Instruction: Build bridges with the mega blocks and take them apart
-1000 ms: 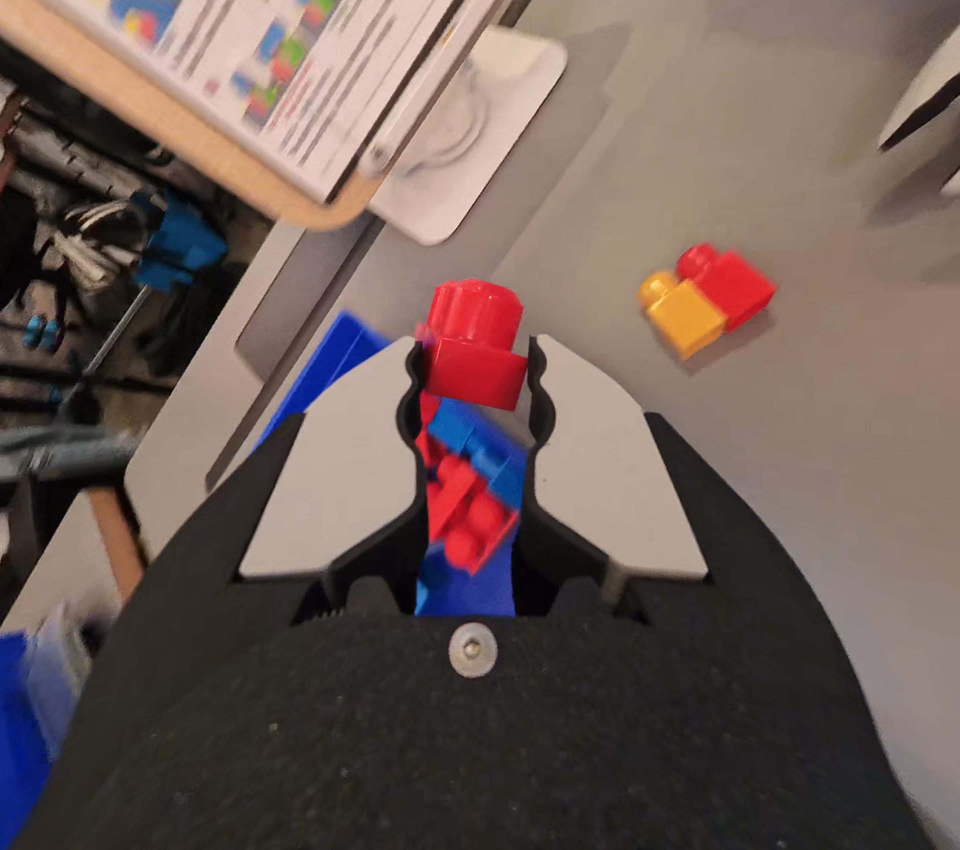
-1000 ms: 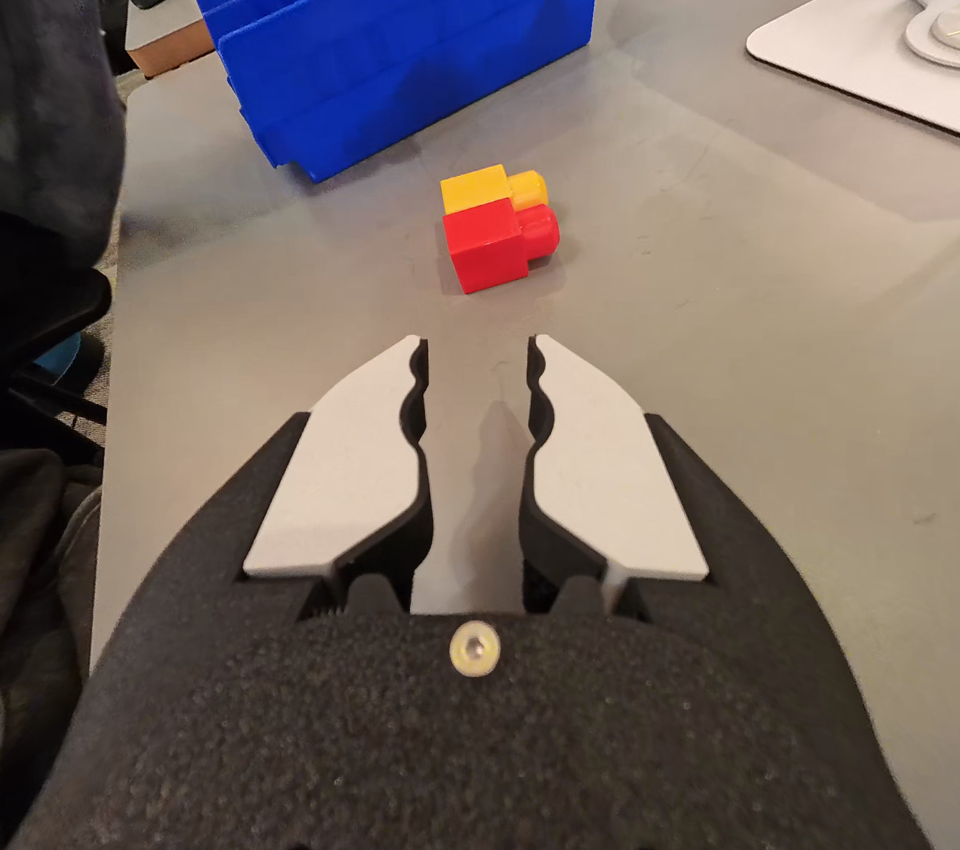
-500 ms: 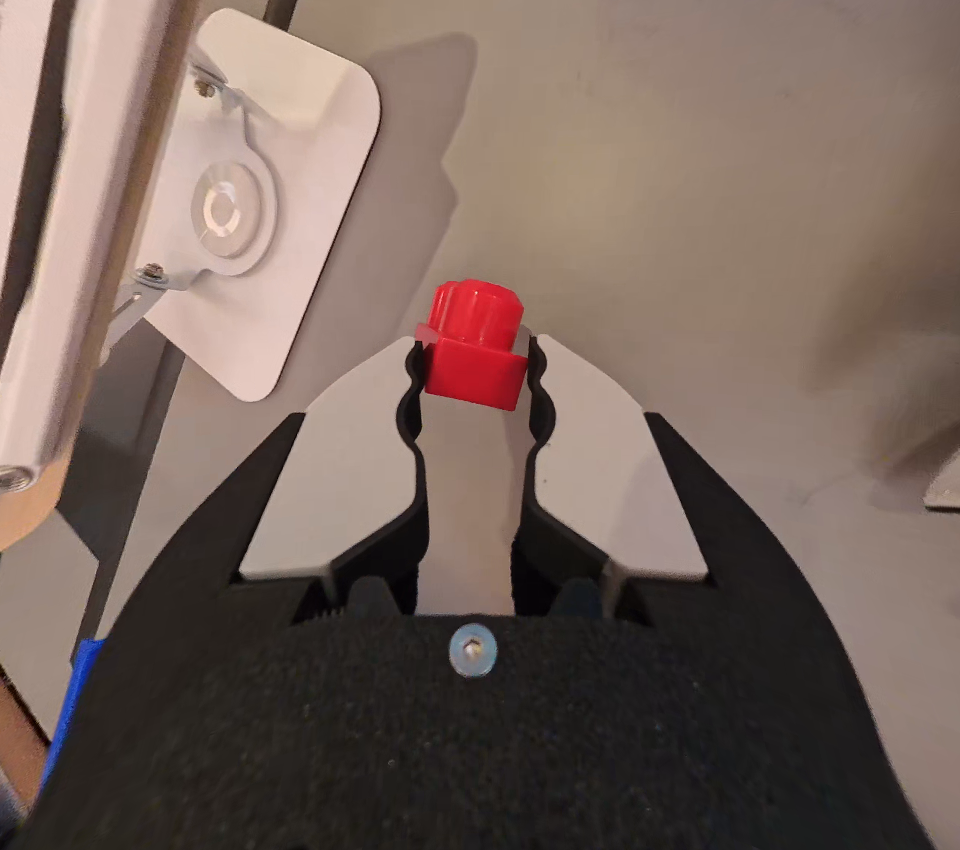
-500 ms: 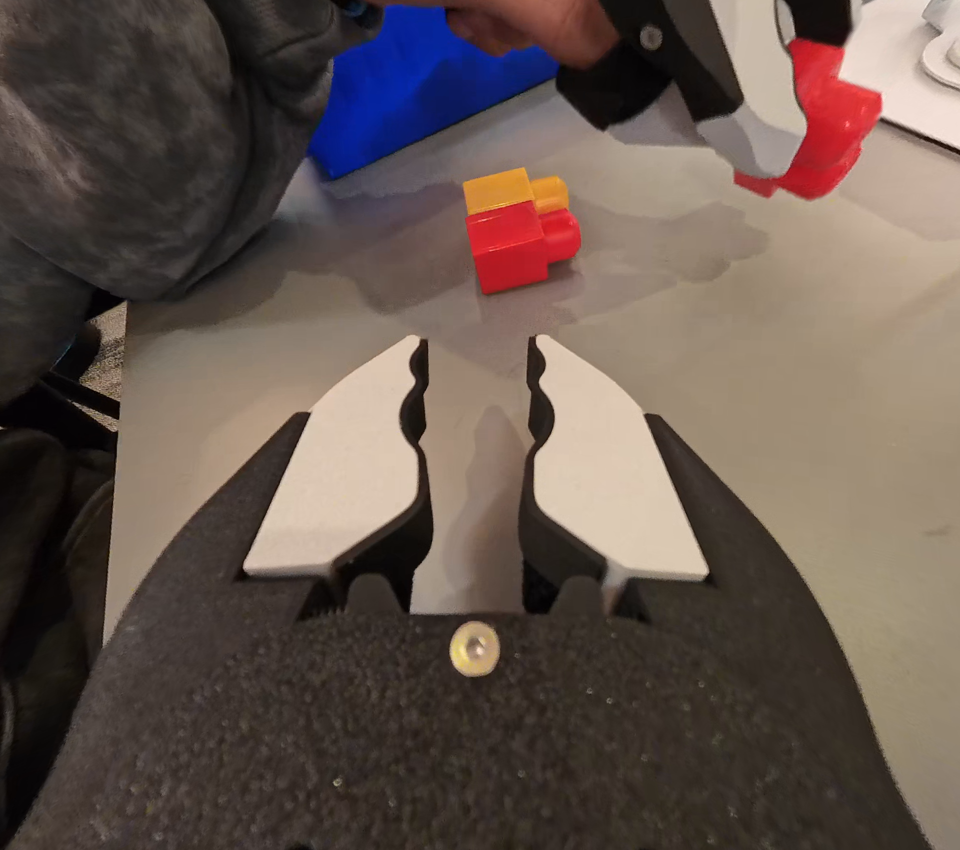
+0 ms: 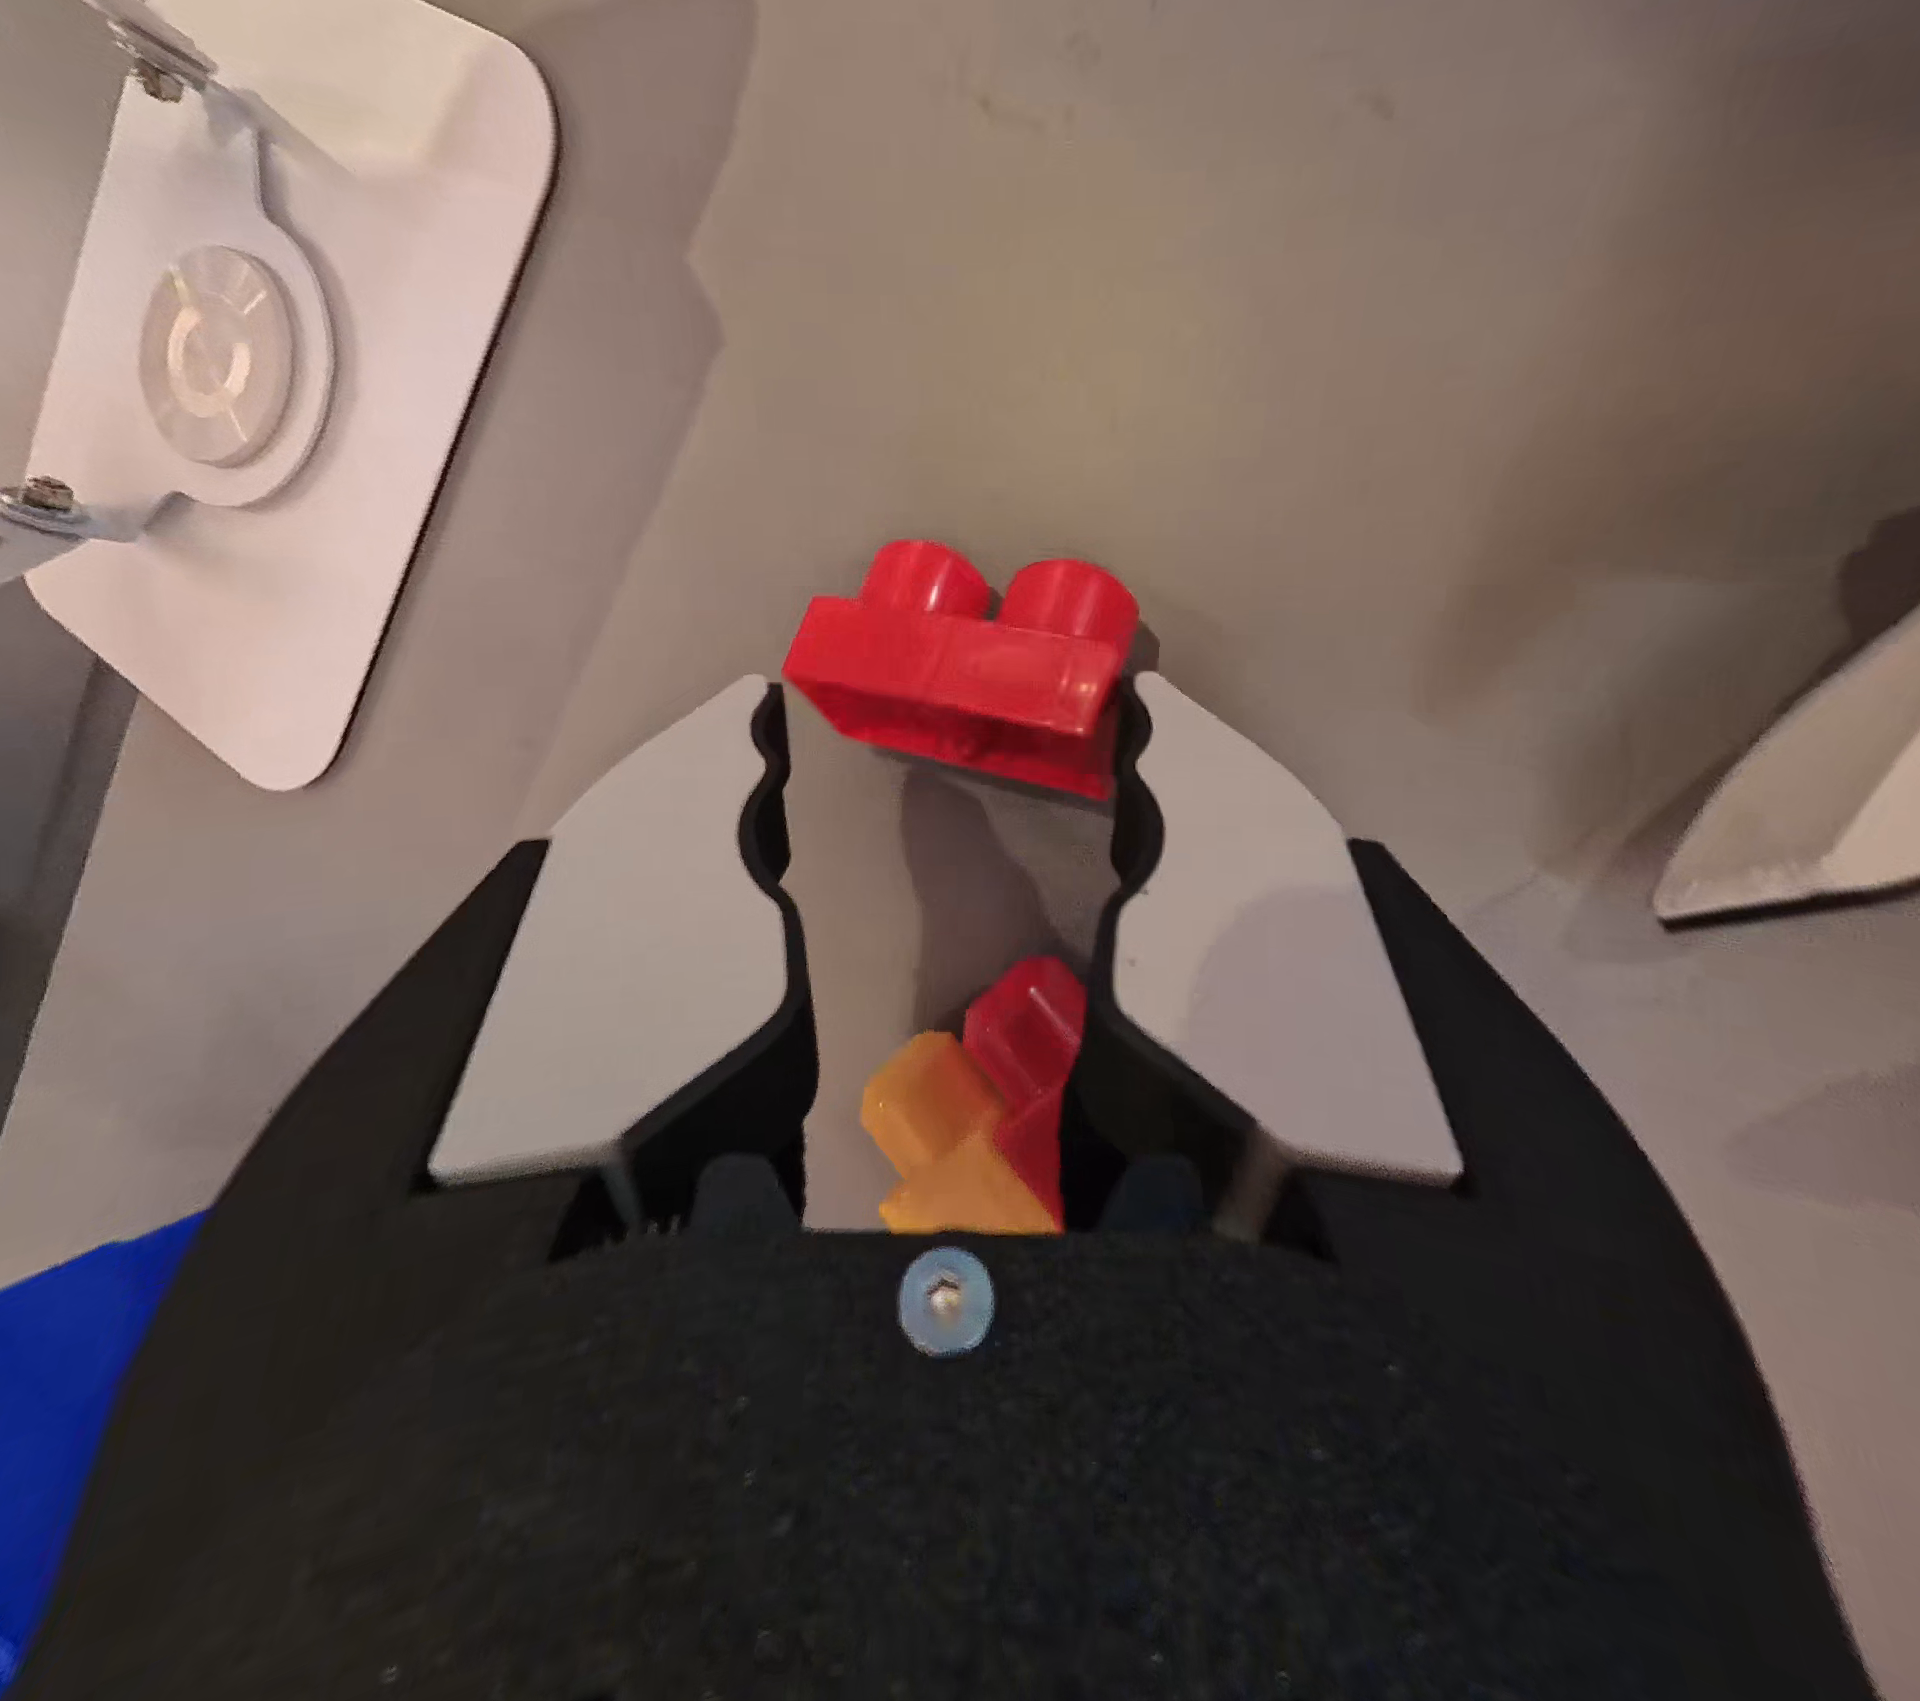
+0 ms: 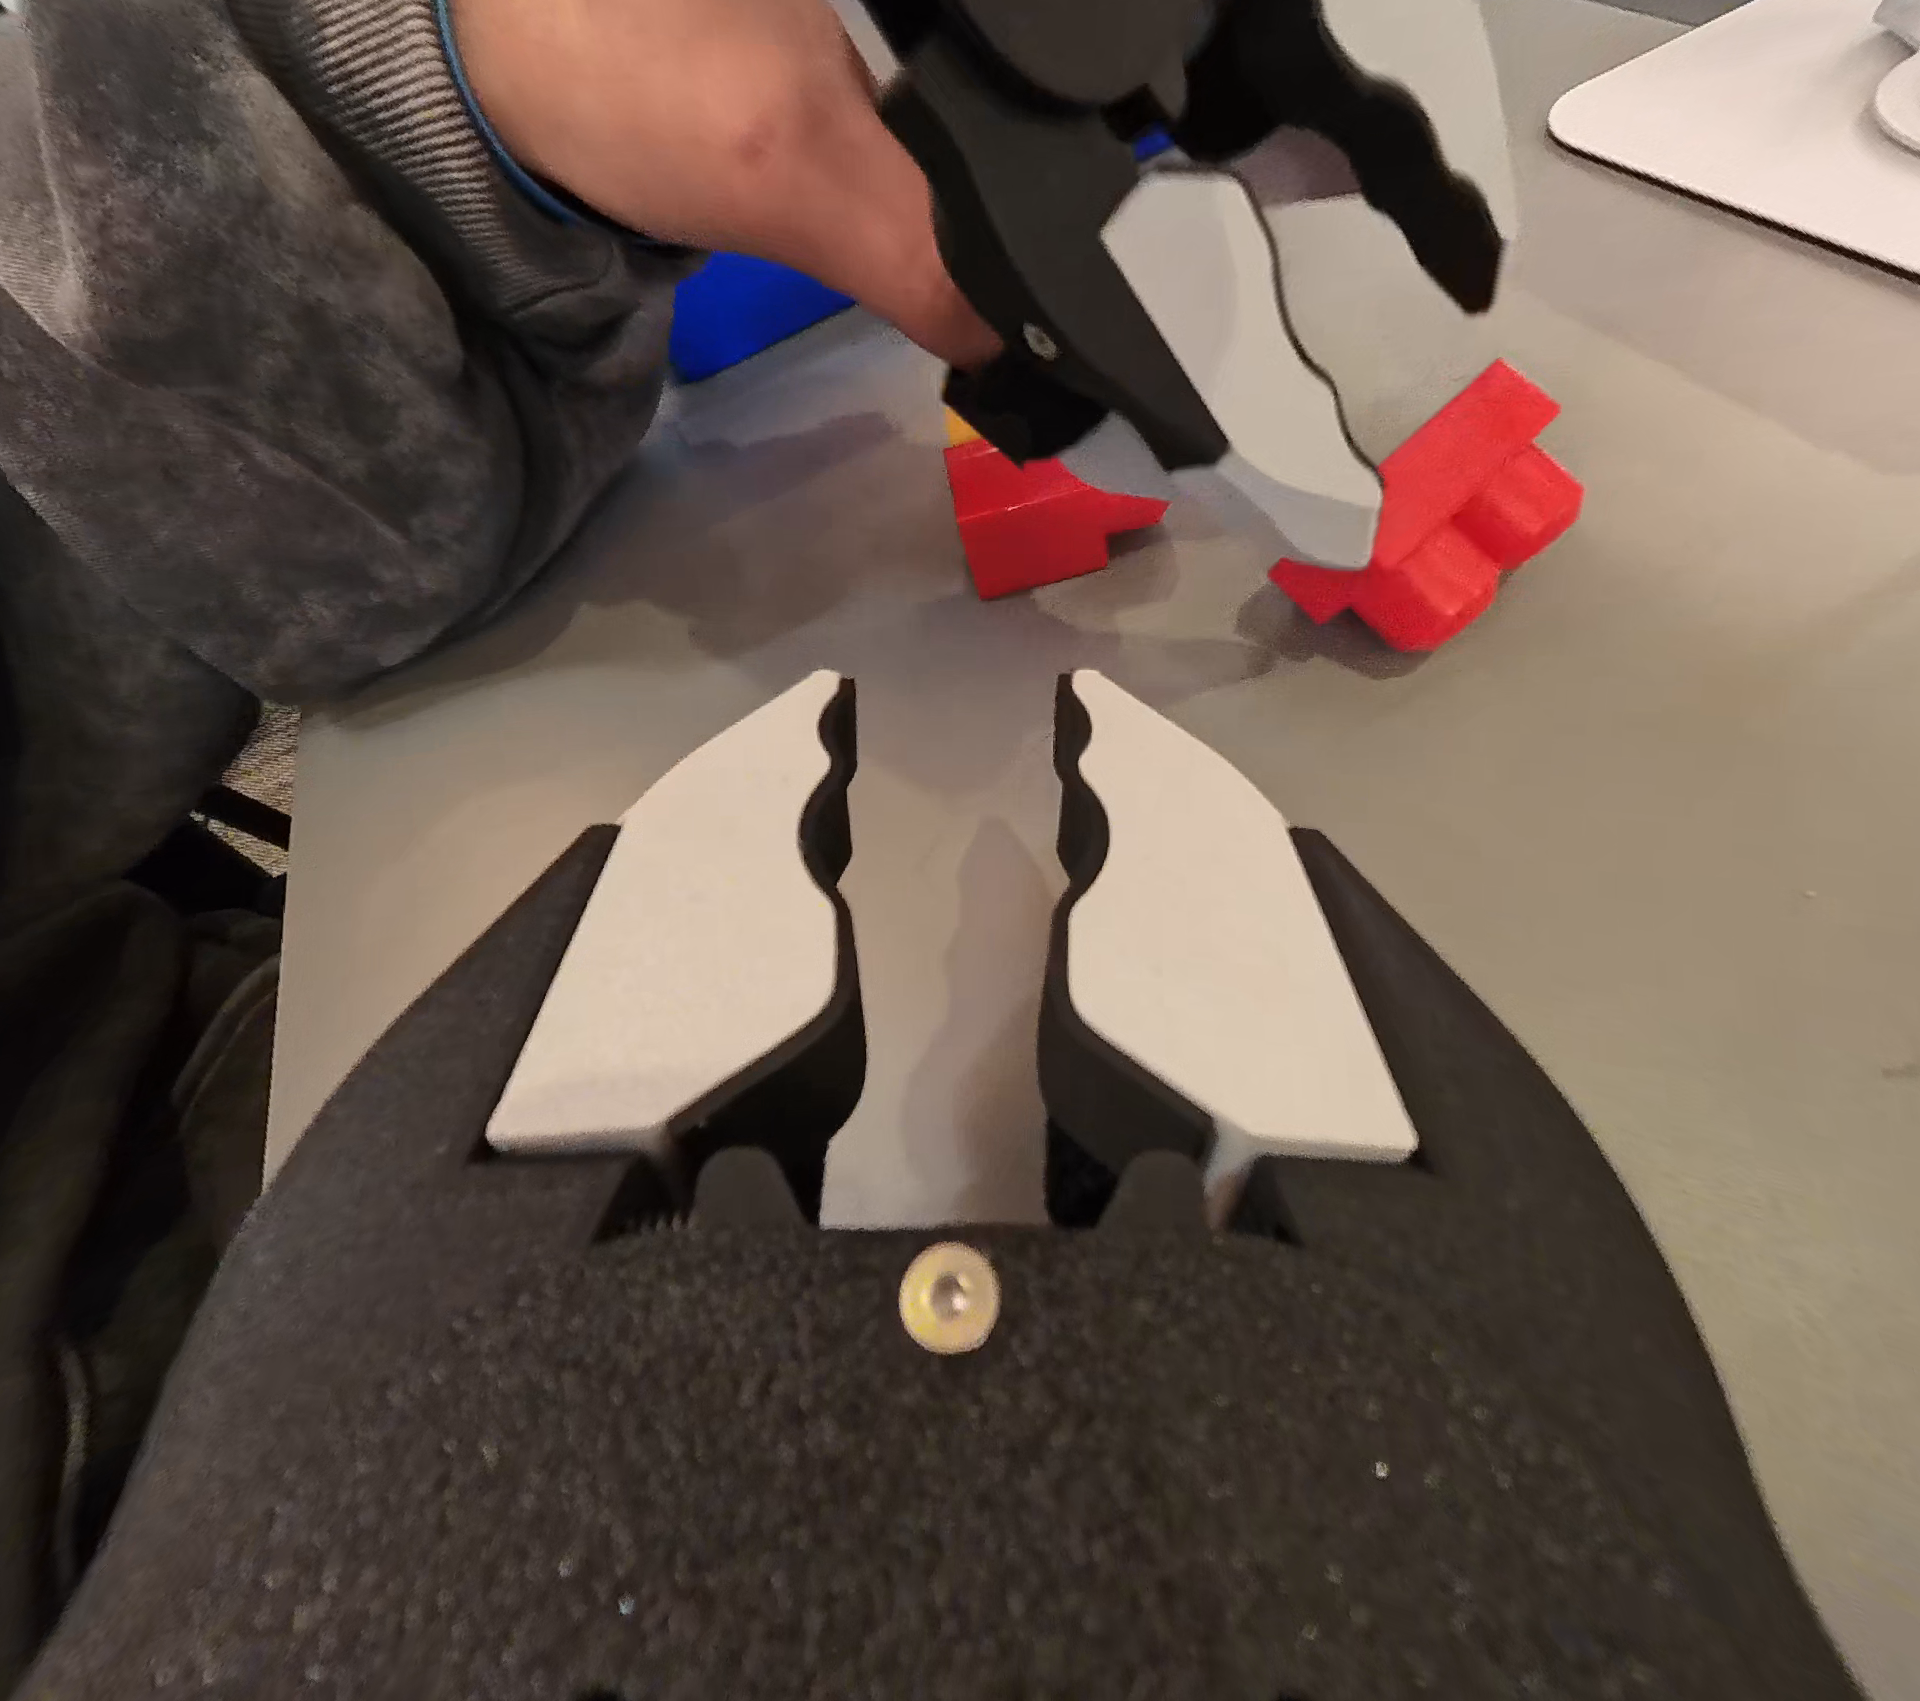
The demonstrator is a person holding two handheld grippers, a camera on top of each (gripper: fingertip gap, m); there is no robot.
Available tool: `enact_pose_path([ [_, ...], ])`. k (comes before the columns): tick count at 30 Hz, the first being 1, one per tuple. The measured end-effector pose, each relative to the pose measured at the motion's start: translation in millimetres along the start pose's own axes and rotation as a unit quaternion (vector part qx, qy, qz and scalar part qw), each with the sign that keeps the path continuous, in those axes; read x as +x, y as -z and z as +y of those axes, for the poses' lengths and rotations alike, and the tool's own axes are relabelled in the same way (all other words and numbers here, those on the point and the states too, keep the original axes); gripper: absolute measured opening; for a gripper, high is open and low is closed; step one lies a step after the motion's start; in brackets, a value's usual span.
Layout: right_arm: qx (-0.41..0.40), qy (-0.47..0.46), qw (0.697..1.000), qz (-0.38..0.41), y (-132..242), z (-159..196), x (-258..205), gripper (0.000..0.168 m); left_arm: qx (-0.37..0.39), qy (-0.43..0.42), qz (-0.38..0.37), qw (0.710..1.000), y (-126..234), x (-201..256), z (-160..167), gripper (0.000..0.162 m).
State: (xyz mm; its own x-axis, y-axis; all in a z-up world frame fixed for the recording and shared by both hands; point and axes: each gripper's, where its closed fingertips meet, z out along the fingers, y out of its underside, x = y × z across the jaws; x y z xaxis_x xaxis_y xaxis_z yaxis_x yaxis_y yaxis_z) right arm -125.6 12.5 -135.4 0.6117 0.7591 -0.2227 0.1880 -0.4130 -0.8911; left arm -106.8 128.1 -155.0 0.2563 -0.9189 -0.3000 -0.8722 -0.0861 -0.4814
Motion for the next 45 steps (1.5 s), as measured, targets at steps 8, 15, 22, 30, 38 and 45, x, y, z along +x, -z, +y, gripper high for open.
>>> enact_pose_path([
  [8,-0.001,-0.005,1.000,-0.002,0,1,0,0.036,0.161,0.186,-0.058,0.967,97,-2,28,0.097],
  [15,-0.002,-0.012,1.000,-0.008,-2,0,0,0.036,0.135,0.319,-0.125,0.930,70,32,100,0.104],
  [22,0.002,-0.022,1.000,-0.011,1,-1,1,0.036,0.075,0.341,-0.106,0.931,37,24,100,0.107],
  [30,-0.003,-0.018,1.000,-0.018,0,0,-3,0.037,0.057,0.338,-0.103,0.934,22,23,92,0.101],
  [38,-0.003,-0.024,0.999,-0.022,0,0,-4,0.037,0.044,0.352,-0.098,0.930,19,15,96,0.098],
  [45,-0.007,-0.023,0.999,-0.024,0,1,-4,0.037,0.033,0.338,-0.083,0.937,20,16,94,0.075],
])
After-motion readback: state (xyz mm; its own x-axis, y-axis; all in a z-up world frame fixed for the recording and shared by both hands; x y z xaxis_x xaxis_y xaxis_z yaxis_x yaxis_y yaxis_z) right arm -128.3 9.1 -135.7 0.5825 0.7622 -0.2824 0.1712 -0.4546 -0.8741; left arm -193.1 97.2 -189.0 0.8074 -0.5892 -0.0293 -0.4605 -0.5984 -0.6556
